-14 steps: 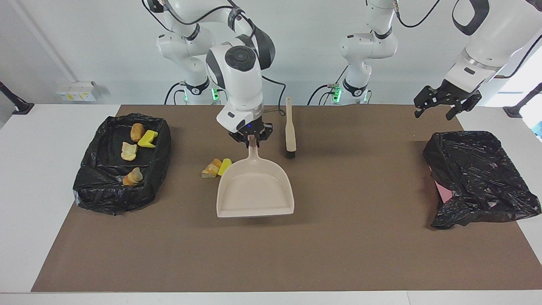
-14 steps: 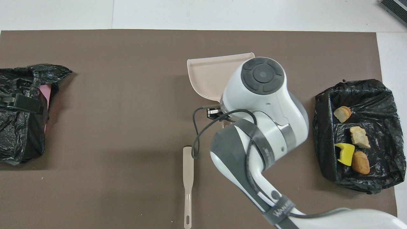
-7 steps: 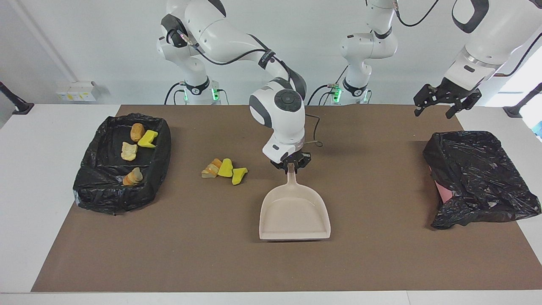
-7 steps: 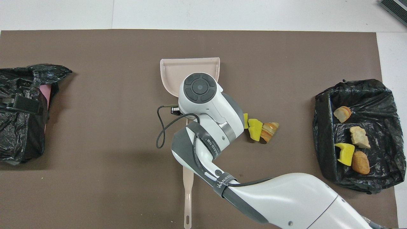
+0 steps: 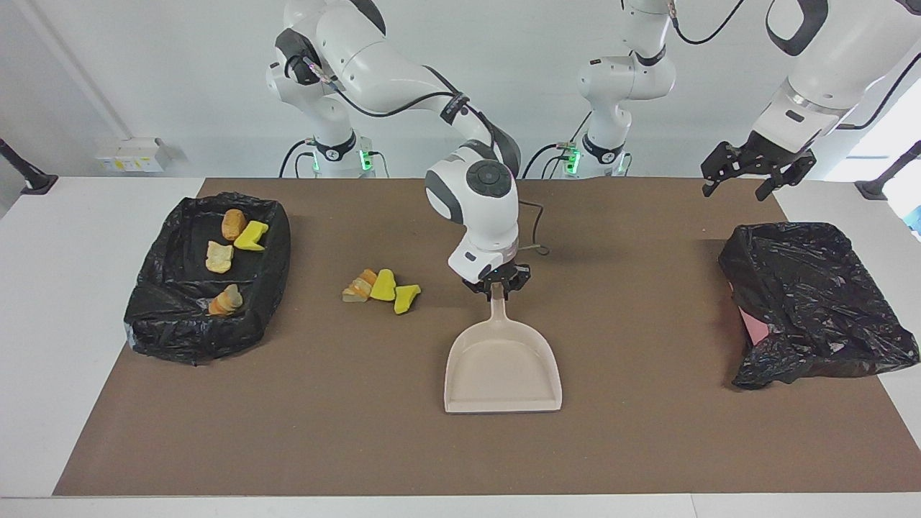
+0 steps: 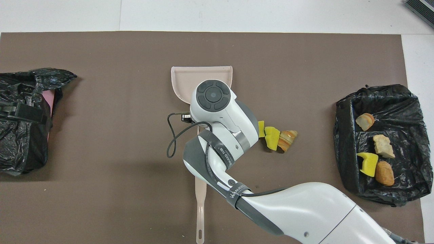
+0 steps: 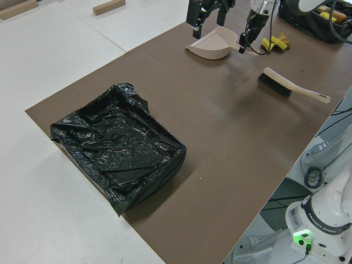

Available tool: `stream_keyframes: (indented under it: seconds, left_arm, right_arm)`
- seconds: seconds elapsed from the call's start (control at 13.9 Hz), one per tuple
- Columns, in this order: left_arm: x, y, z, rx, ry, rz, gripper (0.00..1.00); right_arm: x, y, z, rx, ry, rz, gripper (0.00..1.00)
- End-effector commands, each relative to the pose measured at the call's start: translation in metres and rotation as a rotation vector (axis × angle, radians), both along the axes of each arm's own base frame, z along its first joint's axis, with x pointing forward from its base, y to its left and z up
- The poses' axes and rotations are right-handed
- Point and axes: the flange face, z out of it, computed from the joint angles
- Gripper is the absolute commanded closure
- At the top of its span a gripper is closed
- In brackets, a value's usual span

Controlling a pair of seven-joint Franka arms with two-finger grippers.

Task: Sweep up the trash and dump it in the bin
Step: 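Lower the dustpan onto the table and release it with the right gripper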

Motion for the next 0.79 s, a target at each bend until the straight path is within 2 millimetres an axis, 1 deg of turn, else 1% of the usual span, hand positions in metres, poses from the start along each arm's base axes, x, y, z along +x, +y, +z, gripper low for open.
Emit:
stream_keyframes:
  seconds: [0.0,0.07,0.14,0.22,0.29,0.36,0.43,0.51,0.58,0.65,0.72]
  left_arm:
    - [-0.007,0.001,-0.001,0.018,-0.003,-0.015,0.0]
    - [-0.006,-0.001,-0.002,0.019,-0.001,-0.015,0.0]
    - [-0.005,-0.002,-0.003,0.021,-0.001,-0.017,0.0]
    - [-0.003,-0.003,-0.005,0.02,-0.004,-0.015,0.0]
    - [0.0,-0.008,-0.007,0.02,-0.01,-0.013,0.0]
    - [0.001,-0.014,-0.008,0.02,-0.016,-0.001,0.0]
    - [0.003,-0.027,-0.011,0.021,-0.023,0.005,0.0]
    - [0.007,-0.043,-0.021,0.021,-0.023,-0.002,0.0]
    - [0.01,-0.063,-0.028,0.019,-0.031,-0.011,0.0]
    - [0.019,-0.076,-0.041,0.02,-0.027,-0.011,0.0]
    - [0.022,-0.087,-0.044,0.017,-0.041,-0.021,0.0]
  right_arm:
    - [-0.003,0.001,0.0,-0.004,-0.012,0.004,0.01]
    - [-0.01,0.0,0.008,-0.016,-0.008,0.011,0.0]
    - [-0.018,-0.002,0.028,-0.025,-0.01,0.016,0.0]
    - [-0.029,-0.003,0.038,-0.032,0.003,0.009,0.0]
    - [-0.048,-0.001,0.051,-0.036,0.002,0.018,0.0]
    - [-0.067,-0.003,0.059,-0.042,0.009,0.022,0.0]
    - [-0.088,-0.004,0.069,-0.037,0.017,0.026,0.0]
    - [-0.11,-0.004,0.074,-0.03,0.036,0.028,0.0]
    - [-0.138,0.0,0.071,-0.038,0.06,0.043,0.0]
    - [-0.165,0.005,0.067,-0.049,0.078,0.062,0.0]
    - [-0.186,0.004,0.064,-0.051,0.102,0.06,0.0]
